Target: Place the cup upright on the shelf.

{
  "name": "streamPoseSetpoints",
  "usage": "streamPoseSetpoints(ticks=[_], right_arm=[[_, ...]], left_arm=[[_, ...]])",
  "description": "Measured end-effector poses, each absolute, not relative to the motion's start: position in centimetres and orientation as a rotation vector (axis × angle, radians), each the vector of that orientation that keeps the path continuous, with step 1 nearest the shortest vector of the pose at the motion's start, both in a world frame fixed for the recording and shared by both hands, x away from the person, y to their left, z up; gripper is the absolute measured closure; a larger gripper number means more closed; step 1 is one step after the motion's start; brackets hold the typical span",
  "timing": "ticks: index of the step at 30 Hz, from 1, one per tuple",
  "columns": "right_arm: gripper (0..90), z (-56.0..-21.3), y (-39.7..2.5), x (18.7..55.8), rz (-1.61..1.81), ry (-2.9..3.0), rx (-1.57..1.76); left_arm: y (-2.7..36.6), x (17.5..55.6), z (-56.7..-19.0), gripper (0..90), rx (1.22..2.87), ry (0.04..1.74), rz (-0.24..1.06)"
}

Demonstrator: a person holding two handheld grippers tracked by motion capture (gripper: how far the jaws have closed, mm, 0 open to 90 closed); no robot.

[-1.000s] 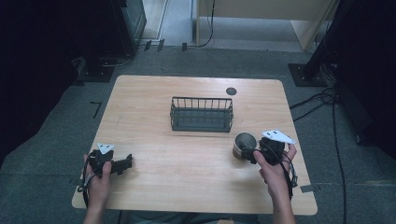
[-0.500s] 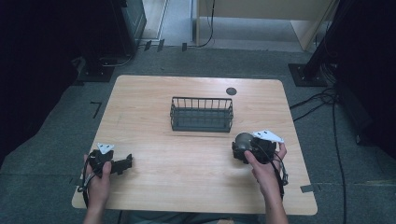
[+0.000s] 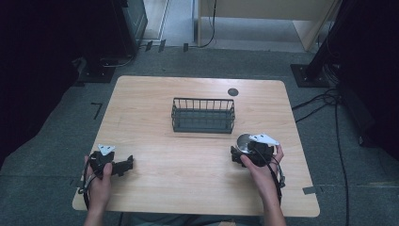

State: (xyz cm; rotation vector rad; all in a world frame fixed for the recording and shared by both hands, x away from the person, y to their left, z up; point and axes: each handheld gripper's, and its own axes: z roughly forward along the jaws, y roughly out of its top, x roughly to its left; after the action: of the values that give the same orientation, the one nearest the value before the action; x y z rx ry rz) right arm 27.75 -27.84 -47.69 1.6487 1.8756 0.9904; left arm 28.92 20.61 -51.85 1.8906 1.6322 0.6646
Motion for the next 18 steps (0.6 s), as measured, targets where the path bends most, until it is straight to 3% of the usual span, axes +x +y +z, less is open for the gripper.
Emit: streamPoseSetpoints(ticks=[10, 18], right_arm=[[0.5, -48.8, -27.5, 28.0, 0.942, 1.884, 1.669], [16.9, -49.1, -27.6, 28.0, 0.905, 1.825, 1.68]], left_arm=[[20.6, 28.9, -51.9, 0.0, 1.891, 1.632, 0.665], [20.6, 28.9, -51.9, 0.0, 1.89, 1.632, 0.665]])
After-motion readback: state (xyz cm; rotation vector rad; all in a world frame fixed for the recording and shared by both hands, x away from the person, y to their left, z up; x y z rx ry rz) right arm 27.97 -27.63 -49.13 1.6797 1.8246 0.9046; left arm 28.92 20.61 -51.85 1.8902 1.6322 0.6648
